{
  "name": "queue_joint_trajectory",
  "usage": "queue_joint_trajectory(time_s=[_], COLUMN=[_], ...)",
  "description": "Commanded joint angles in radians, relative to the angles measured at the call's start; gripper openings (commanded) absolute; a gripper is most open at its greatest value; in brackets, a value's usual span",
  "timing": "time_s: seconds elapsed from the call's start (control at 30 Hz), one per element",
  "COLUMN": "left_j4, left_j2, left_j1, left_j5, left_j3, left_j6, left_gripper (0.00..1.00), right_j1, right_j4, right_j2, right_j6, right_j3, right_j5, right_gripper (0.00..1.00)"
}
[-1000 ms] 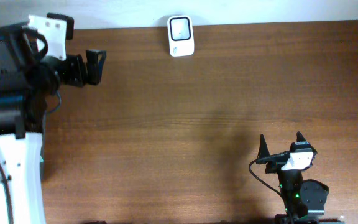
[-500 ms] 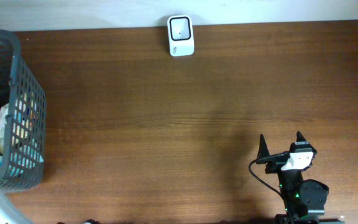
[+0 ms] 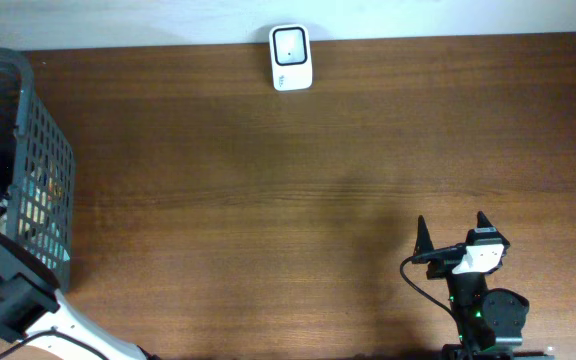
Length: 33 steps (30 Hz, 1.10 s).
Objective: Scan the item barcode
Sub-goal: 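Reach the left gripper into the grey basket and grasp a snack bag, then lift the snack bag out and place it mid-table with the left gripper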
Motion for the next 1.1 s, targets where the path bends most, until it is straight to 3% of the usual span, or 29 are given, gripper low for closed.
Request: queue_joint_trajectory(time_s=[0.0, 0.1, 0.23, 0.37, 0.47, 0.53, 0.67, 0.8, 0.93, 1.0, 1.07], left_j4=[0.006, -0.005, -0.072, -0.130, -0.128, -0.179, -0.249, -0.187, -0.042, -0.011, 0.018], left_j2=[0.046, 0.038, -0.051, -0.376, -0.564, -0.597, -0.447, -0.171, 0.054, 0.081, 0.085], left_j1=[-0.006, -0.006, -0.006, -0.019, -0.152, -0.451, -0.922, -1.144, -1.299, -1.344, -1.391], left_j5=[0.011, 0.011, 0.022, 0.055, 0.098, 0.096, -0.013, -0.027, -0.027, -0.028, -0.037], left_j3=[0.005, 0.027, 0.171, 0.385, 0.385, 0.383, 0.257, 0.094, 0.084, 0.084, 0.084], left_j6=[-0.005, -0.005, -0.005, -0.006, 0.000, 0.092, 0.112, 0.092, 0.089, 0.089, 0.089], left_gripper=[0.17, 0.01, 0.00, 0.00, 0.00, 0.00, 0.00, 0.00, 0.00, 0.00, 0.26], right_j1=[-0.007, -0.007, -0.007, -0.007, -0.007, -0.007, -0.007, -0.007, -0.007, -0.007, -0.007], right_j4=[-0.003, -0.004, -0.004, -0.003, -0.004, -0.003, -0.004, -0.004, -0.003, -0.003, -0.004], right_j2=[-0.005, -0.005, -0.005, -0.005, -0.005, -0.005, -0.005, -0.005, -0.005, -0.005, -0.005], right_j6=[0.010, 0.010, 0.010, 0.010, 0.011, 0.010, 0.010, 0.010, 0.010, 0.010, 0.010], right_j3=[-0.006, -0.006, -0.006, -0.006, -0.006, -0.006, -0.006, -0.006, -0.006, -0.006, -0.006], right_j5=[-0.005, -0.005, -0.005, -0.005, -0.005, -0.005, -0.005, -0.005, -0.005, -0.005, -0.005], right_gripper=[0.99, 0.99, 0.99, 0.99, 0.99, 0.99, 0.99, 0.99, 0.99, 0.99, 0.99])
